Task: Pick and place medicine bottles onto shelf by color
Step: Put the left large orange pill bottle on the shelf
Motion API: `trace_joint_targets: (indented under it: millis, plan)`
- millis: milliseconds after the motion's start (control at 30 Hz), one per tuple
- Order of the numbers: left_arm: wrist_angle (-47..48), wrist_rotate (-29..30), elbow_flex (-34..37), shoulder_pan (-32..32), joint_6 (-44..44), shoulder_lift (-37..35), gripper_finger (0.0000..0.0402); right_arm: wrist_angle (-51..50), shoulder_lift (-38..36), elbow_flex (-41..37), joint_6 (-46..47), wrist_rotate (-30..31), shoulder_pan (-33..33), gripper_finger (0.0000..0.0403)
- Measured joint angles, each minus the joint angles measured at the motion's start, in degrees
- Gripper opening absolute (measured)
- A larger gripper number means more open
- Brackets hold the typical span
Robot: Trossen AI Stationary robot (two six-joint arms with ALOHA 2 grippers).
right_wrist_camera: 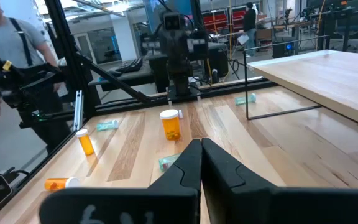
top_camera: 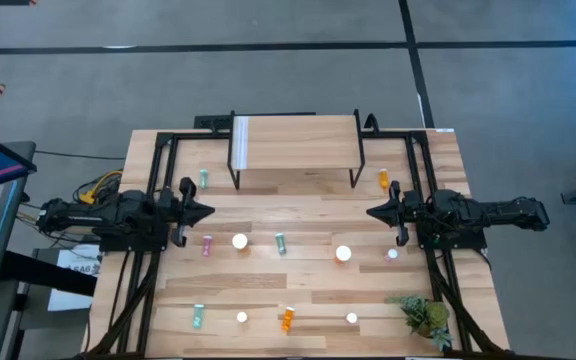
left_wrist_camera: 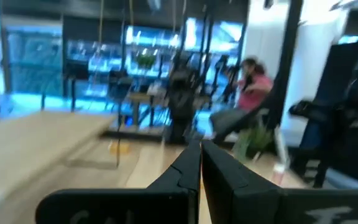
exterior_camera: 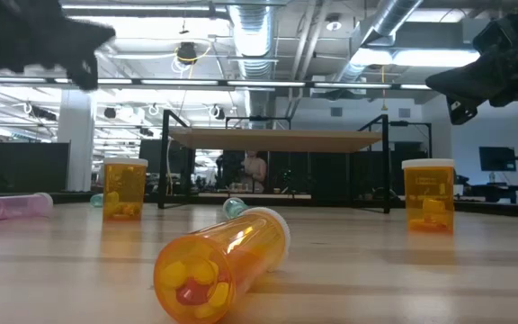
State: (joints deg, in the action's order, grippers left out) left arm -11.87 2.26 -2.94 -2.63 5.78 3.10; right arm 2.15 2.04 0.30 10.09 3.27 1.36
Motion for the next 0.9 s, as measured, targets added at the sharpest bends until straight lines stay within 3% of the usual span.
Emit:
trace_joint_targets:
  millis: [267, 433, 667, 900]
  plan:
    - [4.7, 1.1, -12.5, 0.0, -0.3, 9.4, 0.0, 0.0, 0.0, 0.0, 0.0, 0.0, 0.0, 0.0027]
    - [6.8, 0.7, -20.2, 0.0, 1.5, 20.8, 0.0, 0.0, 0.0, 0.0, 0.0, 0.0, 0.0, 0.0027]
    - [22.5, -0.9, -33.4, 0.0, 2.4, 38.2, 0.0, 0.0, 0.0, 0.0, 0.0, 0.0, 0.0, 0.0027]
    - [27.2, -2.2, -39.8, 0.0, -0.5, 48.3, 0.0024, 0.0, 0.0, 0.0, 0.0, 0.0, 0.0, 0.0027]
